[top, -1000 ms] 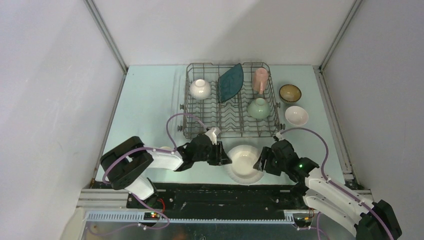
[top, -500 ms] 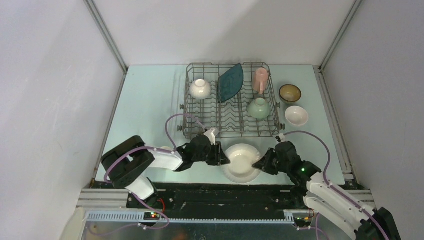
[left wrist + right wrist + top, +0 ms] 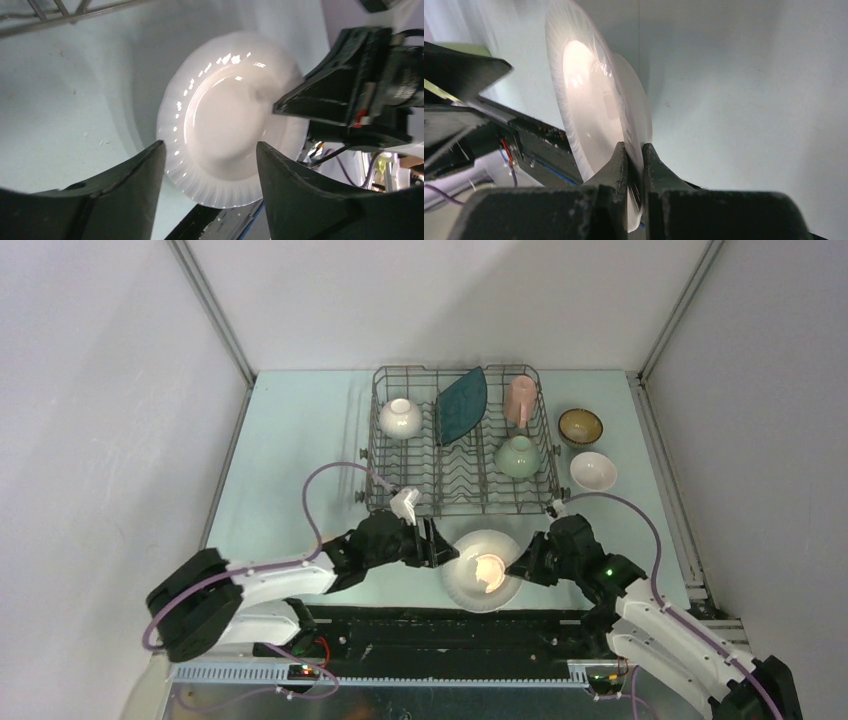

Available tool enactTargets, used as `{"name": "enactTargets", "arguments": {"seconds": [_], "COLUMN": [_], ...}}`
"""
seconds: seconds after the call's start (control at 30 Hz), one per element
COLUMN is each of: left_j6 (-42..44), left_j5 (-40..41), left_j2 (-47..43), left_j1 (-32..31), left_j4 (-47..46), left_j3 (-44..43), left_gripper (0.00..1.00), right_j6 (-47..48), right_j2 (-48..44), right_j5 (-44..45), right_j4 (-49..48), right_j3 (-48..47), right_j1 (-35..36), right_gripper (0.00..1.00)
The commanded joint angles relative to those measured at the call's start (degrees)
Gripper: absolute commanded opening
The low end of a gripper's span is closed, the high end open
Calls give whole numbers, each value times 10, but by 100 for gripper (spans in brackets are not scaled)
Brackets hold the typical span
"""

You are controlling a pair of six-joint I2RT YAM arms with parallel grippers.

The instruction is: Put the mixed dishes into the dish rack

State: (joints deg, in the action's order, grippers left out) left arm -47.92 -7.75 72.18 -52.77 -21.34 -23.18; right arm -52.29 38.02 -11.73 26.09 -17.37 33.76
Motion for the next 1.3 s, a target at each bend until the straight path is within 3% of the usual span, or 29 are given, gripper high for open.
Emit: {"name": "enactTargets", "arguments": {"seconds": [0.0, 0.17, 0.37, 0.63, 0.77, 1.0, 1.27], "left_j6": [26, 65, 115, 147, 154, 188, 180], "left_j5": [55, 122, 206, 182, 145, 174, 238], "left_j2": [-93, -199, -289, -351, -386, -411, -430], "left_j1": [-3, -2, 14, 87, 137, 158, 160], "left_j4": [87, 239, 350, 416, 432, 488, 538], "left_j3": [-12, -62, -108, -143, -151, -186, -187], "left_gripper": [73, 80, 86, 86, 86, 88, 89], "right_j6": [55, 92, 161, 252, 268, 239, 250], "right_j2": [35, 58, 81, 126, 151, 229, 332], "right_j5": [-88, -141, -161, -234, -177, 114, 263], "right_j4": [8, 6, 70, 149, 146, 26, -6], "right_j3": [-61, -101, -202, -373, -440, -477, -559], "right_j1": [1, 14, 38, 38, -3, -24, -19], "right_gripper": [0, 0, 0, 0, 0, 0, 0]}}
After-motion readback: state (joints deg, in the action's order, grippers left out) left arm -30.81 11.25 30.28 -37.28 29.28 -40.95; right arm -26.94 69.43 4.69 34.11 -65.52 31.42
